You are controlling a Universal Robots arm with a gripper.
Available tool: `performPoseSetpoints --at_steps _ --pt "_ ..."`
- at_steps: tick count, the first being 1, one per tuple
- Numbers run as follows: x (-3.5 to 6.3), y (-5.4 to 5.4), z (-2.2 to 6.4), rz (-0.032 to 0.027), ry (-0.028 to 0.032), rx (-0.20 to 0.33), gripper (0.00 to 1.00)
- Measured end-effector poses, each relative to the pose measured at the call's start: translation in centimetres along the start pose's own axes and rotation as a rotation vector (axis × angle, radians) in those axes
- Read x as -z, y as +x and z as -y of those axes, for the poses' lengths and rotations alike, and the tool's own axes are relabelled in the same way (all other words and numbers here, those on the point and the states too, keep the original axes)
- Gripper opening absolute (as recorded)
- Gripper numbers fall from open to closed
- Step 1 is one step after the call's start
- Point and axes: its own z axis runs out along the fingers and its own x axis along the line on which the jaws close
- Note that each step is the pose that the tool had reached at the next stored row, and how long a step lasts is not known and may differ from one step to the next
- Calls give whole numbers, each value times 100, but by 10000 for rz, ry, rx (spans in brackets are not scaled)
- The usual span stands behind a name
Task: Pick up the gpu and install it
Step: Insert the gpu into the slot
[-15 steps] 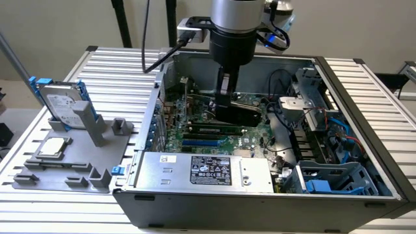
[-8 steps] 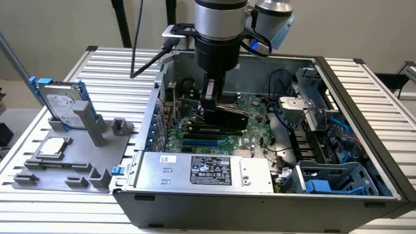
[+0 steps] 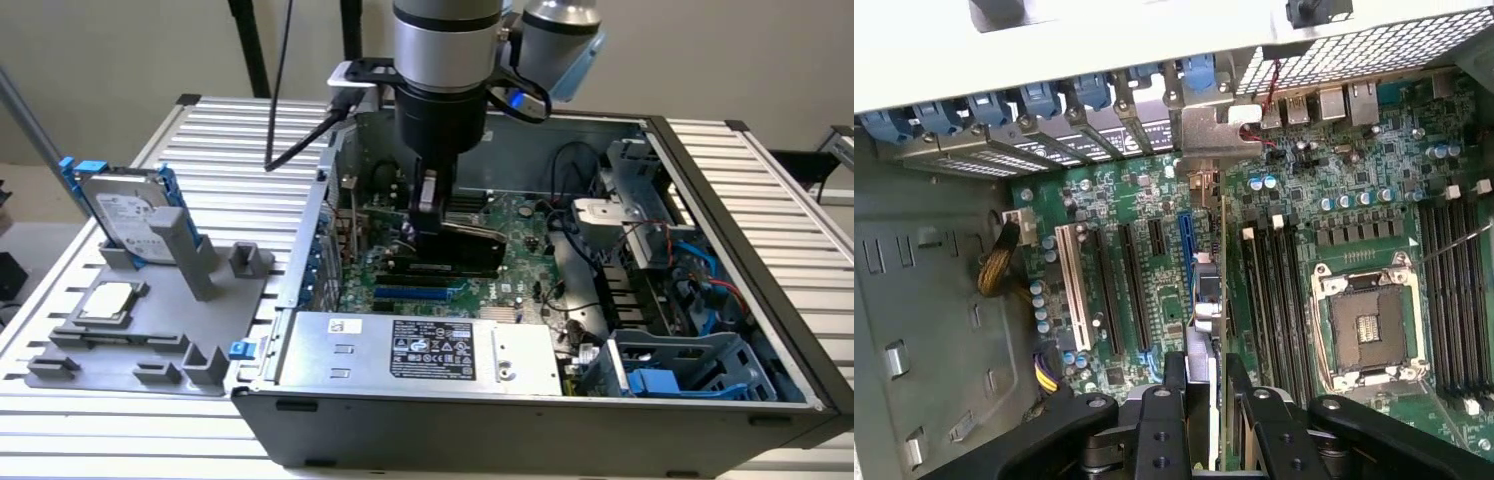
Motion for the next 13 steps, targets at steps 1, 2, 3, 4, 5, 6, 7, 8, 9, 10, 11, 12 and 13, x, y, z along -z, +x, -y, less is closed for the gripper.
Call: performPoseSetpoints --at_steps 1,2,3,4,5,6,7,8,9,10,11,12,13 --pt "-6 3 0 1 -1 67 27" --pt "-11 7 1 2 0 134 27" --pt "-18 11 1 4 0 193 27" --pt "-29 15 0 7 1 238 27" --pt "-40 19 -3 8 1 273 27" --pt "-51 26 -8 7 1 301 27" --pt "-64 32 -18 8 1 319 27" --pt "-76 39 -30 8 1 329 27" --pt "-88 46 -44 7 1 338 27" --pt "-99 54 -58 7 1 345 27" --pt "-110 61 -70 7 1 353 27" --pt "-120 67 -79 8 1 365 27" --pt "-129 72 -85 9 1 383 27"
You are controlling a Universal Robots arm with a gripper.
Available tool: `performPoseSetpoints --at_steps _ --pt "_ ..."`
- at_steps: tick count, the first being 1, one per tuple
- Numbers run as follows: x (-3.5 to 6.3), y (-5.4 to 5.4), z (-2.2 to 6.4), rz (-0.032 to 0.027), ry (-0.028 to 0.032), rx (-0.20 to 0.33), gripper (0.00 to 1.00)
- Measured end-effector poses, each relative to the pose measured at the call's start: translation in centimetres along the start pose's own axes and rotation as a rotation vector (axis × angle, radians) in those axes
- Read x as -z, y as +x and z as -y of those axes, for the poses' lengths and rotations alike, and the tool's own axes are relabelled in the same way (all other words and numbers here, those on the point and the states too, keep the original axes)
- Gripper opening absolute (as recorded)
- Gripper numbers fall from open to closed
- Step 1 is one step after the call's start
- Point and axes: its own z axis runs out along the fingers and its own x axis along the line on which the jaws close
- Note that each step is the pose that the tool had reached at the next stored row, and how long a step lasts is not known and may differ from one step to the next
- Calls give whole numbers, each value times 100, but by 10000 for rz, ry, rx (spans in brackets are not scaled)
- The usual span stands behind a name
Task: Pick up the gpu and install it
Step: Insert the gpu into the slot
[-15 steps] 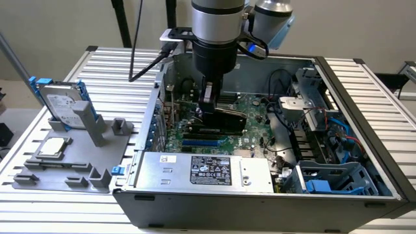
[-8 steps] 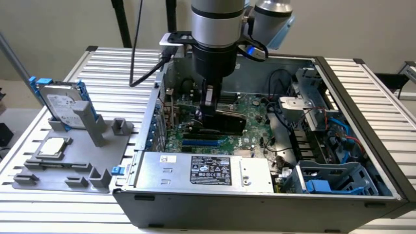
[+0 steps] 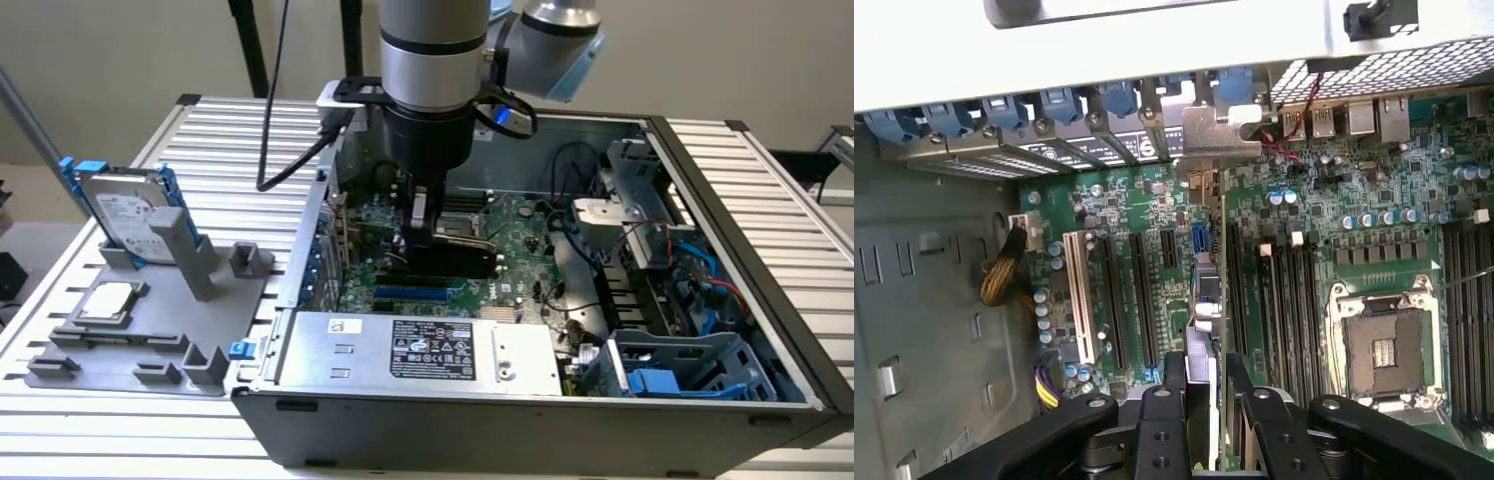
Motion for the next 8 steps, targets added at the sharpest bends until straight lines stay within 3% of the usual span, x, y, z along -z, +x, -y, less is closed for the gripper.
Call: performPoseSetpoints --at_steps 8 --pt "-76 25 -39 8 6 265 27"
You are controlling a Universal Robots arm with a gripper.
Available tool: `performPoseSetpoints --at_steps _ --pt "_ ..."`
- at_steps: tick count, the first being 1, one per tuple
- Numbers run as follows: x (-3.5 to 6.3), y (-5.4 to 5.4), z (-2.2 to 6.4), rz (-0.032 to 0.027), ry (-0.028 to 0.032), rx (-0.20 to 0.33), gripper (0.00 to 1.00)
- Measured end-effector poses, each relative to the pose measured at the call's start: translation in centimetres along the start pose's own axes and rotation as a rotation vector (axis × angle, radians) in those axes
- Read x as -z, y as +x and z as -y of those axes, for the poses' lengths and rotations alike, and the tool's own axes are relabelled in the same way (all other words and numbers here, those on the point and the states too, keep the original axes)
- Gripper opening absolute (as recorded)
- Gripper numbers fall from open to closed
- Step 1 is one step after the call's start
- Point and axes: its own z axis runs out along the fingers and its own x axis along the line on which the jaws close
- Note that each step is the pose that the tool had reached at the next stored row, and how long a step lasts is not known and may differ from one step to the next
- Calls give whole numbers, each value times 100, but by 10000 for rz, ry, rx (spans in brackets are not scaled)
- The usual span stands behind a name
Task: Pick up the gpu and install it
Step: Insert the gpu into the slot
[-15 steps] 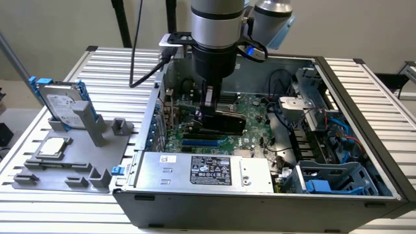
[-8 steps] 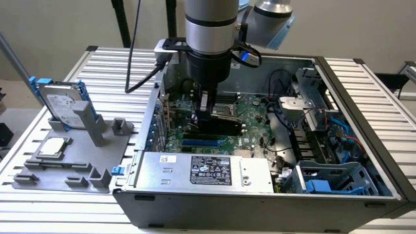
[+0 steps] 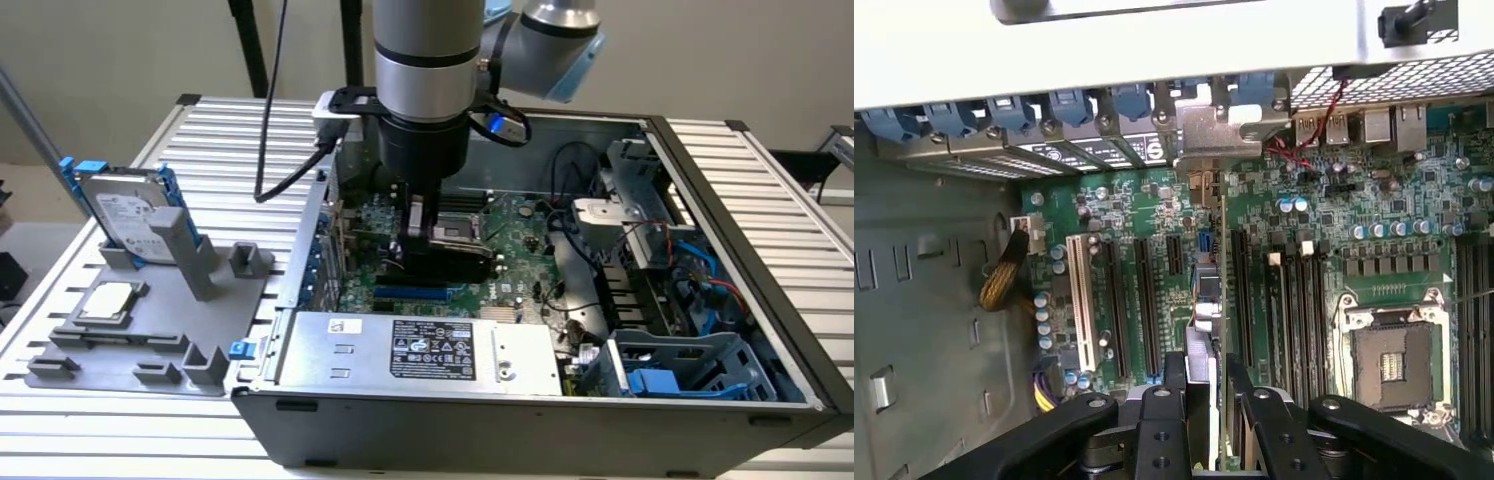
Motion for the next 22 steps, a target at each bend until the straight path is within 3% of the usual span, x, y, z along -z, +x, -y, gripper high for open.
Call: performPoseSetpoints --at_steps 4,6,22 --pt "-57 7 -59 9 94 21 27" --pt "-118 11 -101 33 301 20 27" --pt "-180 15 -140 33 308 20 27"
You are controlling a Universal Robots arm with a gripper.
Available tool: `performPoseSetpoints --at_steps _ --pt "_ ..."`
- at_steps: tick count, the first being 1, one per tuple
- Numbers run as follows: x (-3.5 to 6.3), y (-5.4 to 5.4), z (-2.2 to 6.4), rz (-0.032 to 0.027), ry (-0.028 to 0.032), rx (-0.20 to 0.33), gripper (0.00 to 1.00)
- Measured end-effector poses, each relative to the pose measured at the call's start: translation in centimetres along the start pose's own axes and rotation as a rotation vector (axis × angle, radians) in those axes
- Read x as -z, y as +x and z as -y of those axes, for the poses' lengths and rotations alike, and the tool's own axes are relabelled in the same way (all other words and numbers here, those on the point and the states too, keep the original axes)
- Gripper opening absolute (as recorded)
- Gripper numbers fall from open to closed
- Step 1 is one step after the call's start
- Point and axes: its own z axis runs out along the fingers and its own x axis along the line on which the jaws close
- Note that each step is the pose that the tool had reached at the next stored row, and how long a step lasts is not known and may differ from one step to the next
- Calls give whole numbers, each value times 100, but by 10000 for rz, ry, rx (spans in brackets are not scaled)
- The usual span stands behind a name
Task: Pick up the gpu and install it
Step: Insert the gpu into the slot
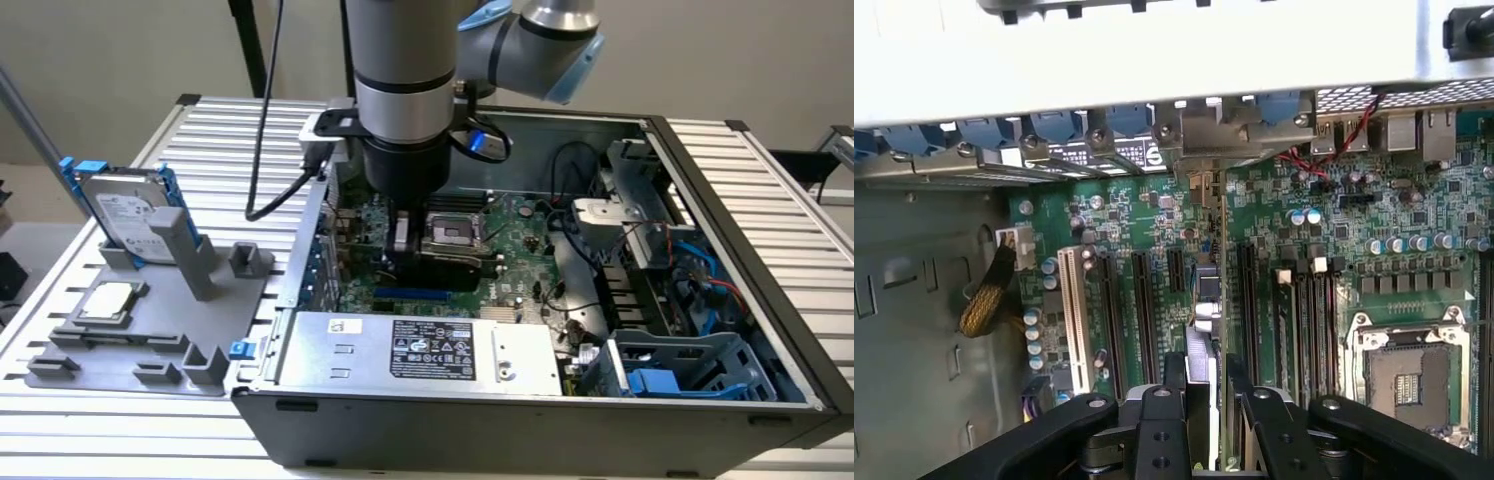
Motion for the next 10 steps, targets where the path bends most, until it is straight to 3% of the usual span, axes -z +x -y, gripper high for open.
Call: performPoseSetpoints --at_steps 10 --pt "-25 1 -18 3 -11 29 27"
